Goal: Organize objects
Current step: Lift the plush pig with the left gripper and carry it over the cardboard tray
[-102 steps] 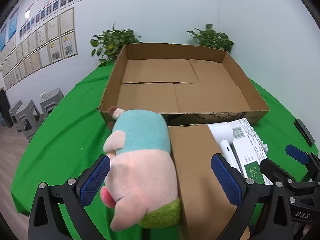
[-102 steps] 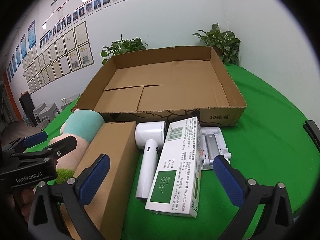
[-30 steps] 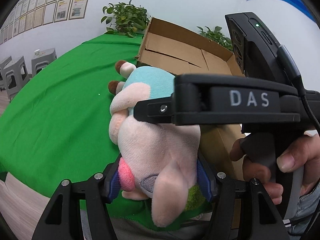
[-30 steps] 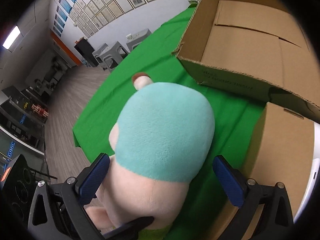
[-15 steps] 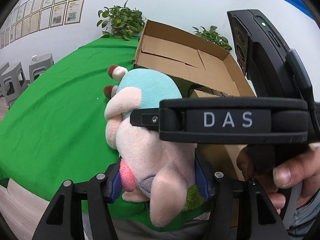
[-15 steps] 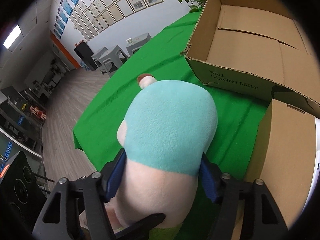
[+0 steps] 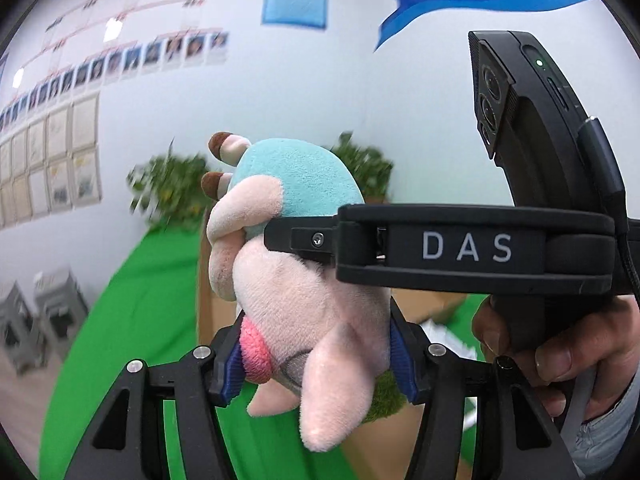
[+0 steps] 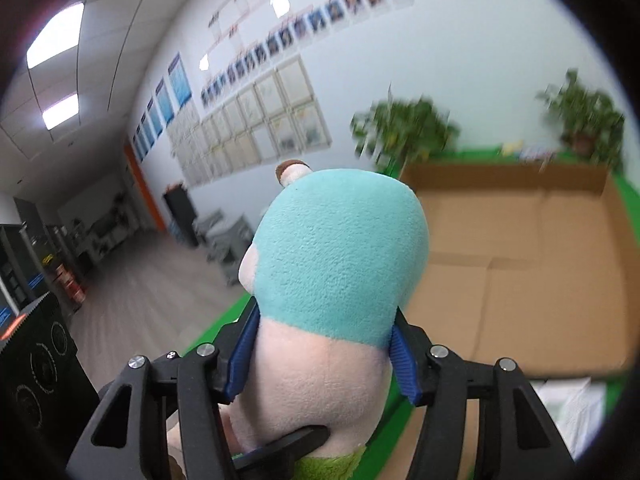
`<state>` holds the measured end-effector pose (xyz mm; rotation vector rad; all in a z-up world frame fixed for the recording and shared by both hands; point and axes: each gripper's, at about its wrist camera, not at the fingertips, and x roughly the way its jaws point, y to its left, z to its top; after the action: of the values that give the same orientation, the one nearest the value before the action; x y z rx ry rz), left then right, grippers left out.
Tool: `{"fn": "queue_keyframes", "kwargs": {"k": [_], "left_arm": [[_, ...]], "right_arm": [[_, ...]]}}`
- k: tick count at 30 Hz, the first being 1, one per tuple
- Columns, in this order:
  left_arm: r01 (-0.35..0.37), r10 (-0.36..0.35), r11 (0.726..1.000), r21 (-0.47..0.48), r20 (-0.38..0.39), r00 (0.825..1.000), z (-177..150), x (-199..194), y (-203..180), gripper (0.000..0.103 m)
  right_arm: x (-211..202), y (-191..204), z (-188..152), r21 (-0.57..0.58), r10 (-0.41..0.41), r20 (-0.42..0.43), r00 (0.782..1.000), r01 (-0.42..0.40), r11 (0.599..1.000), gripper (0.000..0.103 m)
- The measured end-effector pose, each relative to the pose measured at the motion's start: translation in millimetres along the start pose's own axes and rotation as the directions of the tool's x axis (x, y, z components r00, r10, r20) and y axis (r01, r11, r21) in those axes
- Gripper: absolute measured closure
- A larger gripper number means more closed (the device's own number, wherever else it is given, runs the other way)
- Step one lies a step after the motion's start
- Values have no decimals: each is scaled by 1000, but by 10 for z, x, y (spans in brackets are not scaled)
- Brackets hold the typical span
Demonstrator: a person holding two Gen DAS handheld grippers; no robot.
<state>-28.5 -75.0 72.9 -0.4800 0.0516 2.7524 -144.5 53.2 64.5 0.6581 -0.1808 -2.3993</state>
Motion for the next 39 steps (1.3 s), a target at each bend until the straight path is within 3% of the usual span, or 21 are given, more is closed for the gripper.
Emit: {"fn": "queue_keyframes", "kwargs": {"k": [3,8,11,16,20,24,35,39], "left_arm": [[31,-32,999,17,46,998,234,154,20,47],[30,-30,1000,8,71,997,531,448,205,47],[29,-28,999,-19,54,998,616,643,388,47],[36,-38,997,-70,-15,999,678,1336,940,47],[35,-43,993,-110,-76,996,511,1681,1221,47],[34,-57,988,-150,-154,986,114,1910,1372,47],[7,-105,964,-267,-354,929,-824,2666,1787,45],[-18,-83,965,-263,-368,926,-1032,2664,1798,40]], "right_arm": [[-19,-51,270,-34,-50,59,997,52,998,46],[211,-52,551,-73,-61,61,996,66,995,46],[321,-97,627,-91,-55,27,998,57,994,46],[656,-286,563,-87,-56,-44,997,52,995,46],[917,-410,500,-57,-43,-95,995,37,998,46],[1226,-564,310,-20,-27,-161,987,24,1000,46],[1805,-804,-114,36,-33,-309,951,47,998,47],[1855,-847,-210,50,-17,-335,942,36,998,47]]}}
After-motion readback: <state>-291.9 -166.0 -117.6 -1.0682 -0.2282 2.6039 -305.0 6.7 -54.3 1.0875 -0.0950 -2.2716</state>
